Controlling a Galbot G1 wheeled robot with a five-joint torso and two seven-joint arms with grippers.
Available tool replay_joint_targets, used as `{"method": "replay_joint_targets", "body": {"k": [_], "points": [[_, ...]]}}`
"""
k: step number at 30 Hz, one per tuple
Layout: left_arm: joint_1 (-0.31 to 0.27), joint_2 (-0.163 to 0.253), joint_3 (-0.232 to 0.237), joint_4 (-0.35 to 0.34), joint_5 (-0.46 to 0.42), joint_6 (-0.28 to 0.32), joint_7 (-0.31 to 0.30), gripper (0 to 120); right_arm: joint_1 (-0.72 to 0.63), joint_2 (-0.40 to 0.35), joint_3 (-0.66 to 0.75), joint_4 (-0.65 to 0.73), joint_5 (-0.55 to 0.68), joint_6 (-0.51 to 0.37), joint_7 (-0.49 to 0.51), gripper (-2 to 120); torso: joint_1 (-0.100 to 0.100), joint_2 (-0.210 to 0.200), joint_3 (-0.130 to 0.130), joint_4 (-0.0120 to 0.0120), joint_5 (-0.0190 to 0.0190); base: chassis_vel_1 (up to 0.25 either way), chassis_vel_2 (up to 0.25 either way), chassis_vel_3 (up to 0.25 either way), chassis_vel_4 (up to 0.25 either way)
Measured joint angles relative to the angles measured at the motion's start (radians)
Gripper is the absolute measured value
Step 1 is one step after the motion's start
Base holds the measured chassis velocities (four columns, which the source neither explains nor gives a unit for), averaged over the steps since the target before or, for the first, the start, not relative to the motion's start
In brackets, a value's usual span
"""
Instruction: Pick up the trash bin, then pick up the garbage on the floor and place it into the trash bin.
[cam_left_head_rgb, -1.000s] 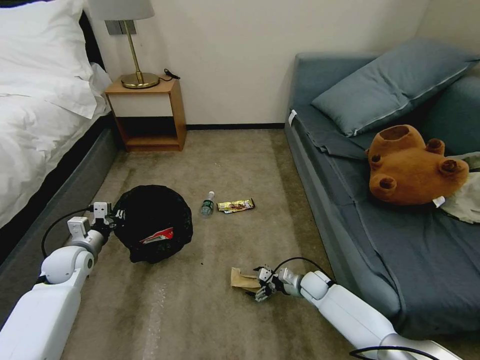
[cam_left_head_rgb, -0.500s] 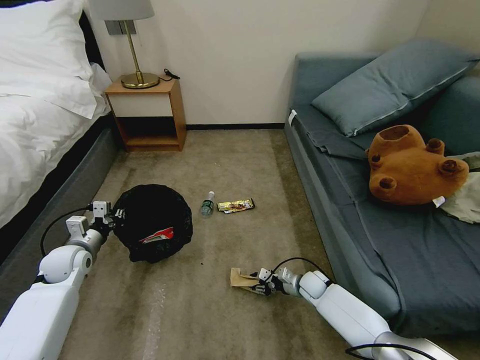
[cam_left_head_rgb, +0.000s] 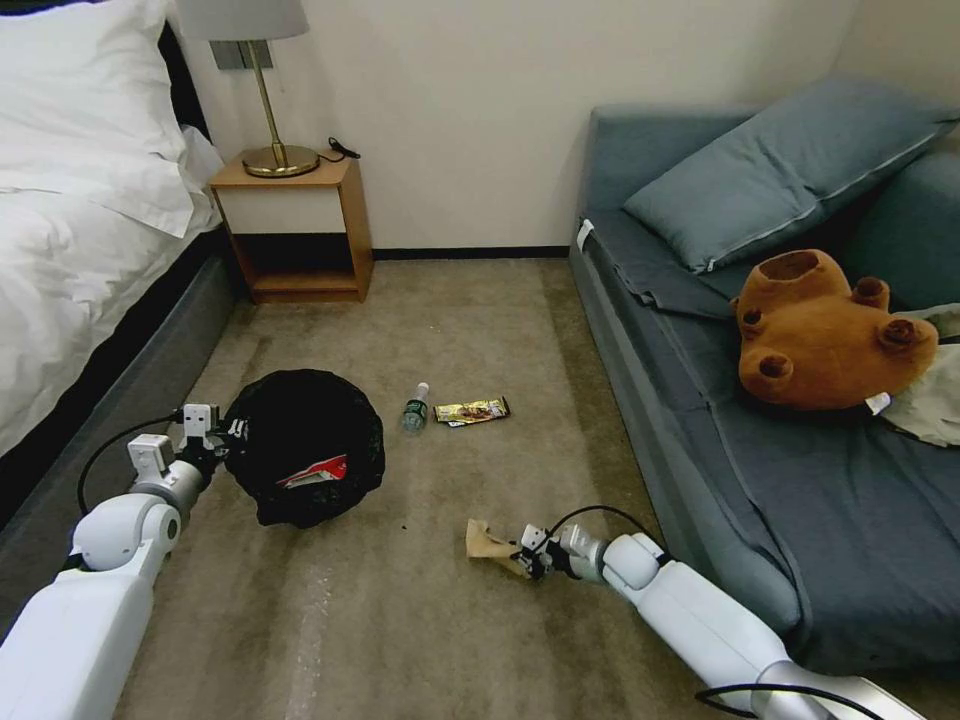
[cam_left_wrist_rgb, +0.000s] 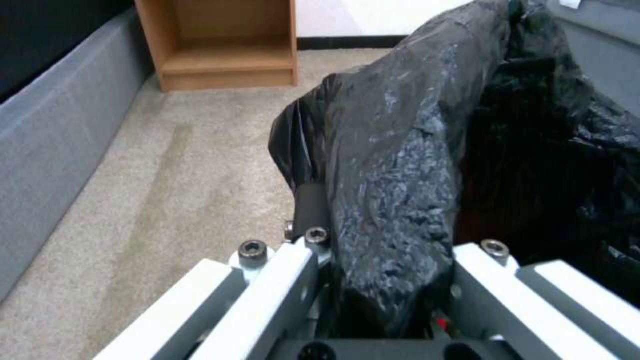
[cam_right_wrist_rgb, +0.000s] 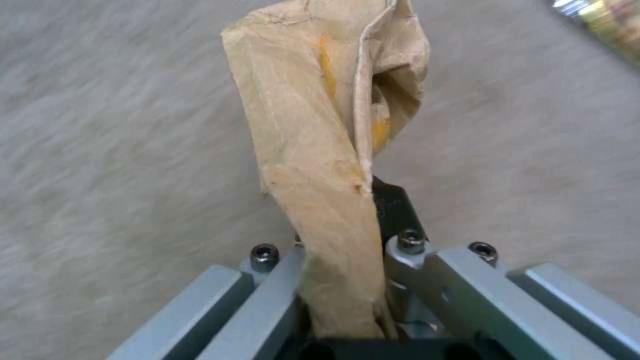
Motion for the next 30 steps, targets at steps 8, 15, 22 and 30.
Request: {"method": "replay_joint_targets", "body": {"k": [8, 15, 22, 30], "points": [[0.015, -0.002, 0.001, -0.023, 0.0, -0.002, 0.001, 4, 0.101, -0.11, -0.003, 0.117, 0.083, -0.019, -0.002, 0, 0.0, 0.0, 0.0, -0.0002, -0.0002, 0.0, 0.0, 0.0, 0.0], [0.015, -0.005, 0.024, -0.041, 0.002, -0.002, -0.004, 4, 0.259, -0.168, -0.083, 0.191, 0.153, -0.022, -0.015, 0, 0.0, 0.0, 0.0, -0.0003, 0.0, 0.0, 0.0, 0.0, 0.0], [-0.01, -0.016, 0.056, -0.043, 0.007, 0.0, -0.019, 4, 0.488, -0.132, -0.215, 0.196, 0.282, -0.047, -0.02, 0, 0.0, 0.0, 0.0, -0.0003, -0.0004, 0.0, 0.0, 0.0, 0.0], [-0.044, -0.032, 0.069, -0.041, -0.005, -0.003, -0.046, 4, 0.557, -0.001, -0.352, 0.243, 0.439, -0.079, 0.031, 0, 0.0, 0.0, 0.0, 0.0004, -0.0003, 0.0, 0.0, 0.0, 0.0]]}}
